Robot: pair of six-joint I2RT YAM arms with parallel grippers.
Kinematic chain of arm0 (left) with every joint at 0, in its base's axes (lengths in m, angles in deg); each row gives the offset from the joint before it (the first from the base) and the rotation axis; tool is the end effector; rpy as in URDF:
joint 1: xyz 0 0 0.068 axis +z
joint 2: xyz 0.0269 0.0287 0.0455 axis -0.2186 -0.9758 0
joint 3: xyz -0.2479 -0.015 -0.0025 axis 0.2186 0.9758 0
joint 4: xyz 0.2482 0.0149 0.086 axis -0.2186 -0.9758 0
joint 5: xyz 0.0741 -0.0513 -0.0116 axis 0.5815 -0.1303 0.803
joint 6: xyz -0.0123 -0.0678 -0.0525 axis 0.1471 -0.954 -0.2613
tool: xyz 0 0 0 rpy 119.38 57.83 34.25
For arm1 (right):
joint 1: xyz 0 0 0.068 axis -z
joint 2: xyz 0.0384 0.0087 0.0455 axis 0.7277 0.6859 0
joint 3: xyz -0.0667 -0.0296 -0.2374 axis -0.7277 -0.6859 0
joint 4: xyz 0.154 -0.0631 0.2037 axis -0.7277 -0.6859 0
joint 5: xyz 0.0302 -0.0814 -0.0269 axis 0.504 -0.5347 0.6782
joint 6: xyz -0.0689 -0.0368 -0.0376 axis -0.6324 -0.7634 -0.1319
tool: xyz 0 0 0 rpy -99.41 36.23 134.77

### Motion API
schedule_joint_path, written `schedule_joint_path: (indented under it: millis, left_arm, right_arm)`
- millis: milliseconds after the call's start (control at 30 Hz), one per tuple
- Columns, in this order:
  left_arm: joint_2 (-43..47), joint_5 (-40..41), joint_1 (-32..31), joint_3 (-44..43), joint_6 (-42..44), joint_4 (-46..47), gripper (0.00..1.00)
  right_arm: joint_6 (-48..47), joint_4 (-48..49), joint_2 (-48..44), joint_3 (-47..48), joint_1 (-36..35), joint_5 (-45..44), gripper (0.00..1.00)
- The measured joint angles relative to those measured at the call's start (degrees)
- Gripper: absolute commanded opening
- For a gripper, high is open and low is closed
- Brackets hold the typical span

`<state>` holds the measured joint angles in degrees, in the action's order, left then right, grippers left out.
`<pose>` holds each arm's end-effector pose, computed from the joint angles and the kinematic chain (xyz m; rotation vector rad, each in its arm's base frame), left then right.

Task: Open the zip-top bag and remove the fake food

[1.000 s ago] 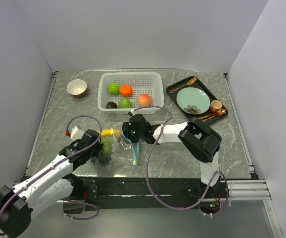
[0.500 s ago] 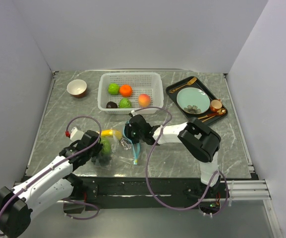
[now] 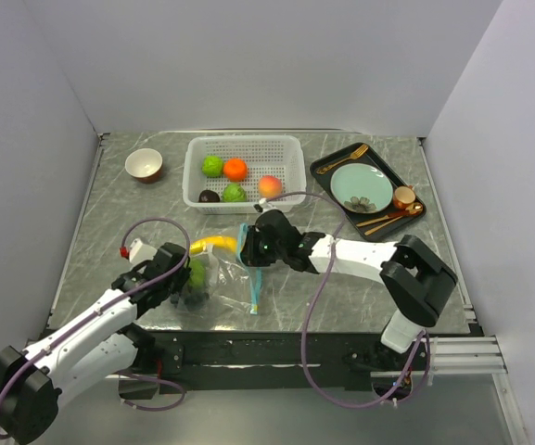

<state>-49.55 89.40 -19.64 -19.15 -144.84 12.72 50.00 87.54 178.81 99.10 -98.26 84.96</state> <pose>0.1837 -0.0771 0.1305 -1.1844 2.1168 -0.3623 0.2324 0.3042 0.1431 -0.2273 2.4403 0.9294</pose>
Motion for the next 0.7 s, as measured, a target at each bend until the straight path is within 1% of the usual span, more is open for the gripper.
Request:
schedule_joint_path:
  millis: [167,333,700]
  left_arm:
    - [-0.8,0.2,0.0,-0.6,0.0,-0.5,0.01]
    - [-0.8,0.9,0.0,-0.7,-0.4,-1.0,0.01]
    - [-0.8,1.4,0.0,-1.1,-0.9,-2.2,0.01]
  right_arm:
    - [-1.5,-4.2,-2.1,-2.5,0.0,-3.1,0.12]
    - [-2.9,-9.9,-6.5,-4.5,0.0,-6.8,0.13]
    - [-4.7,-19.5,-20.6,-8.4,0.7,-15.2,0.13]
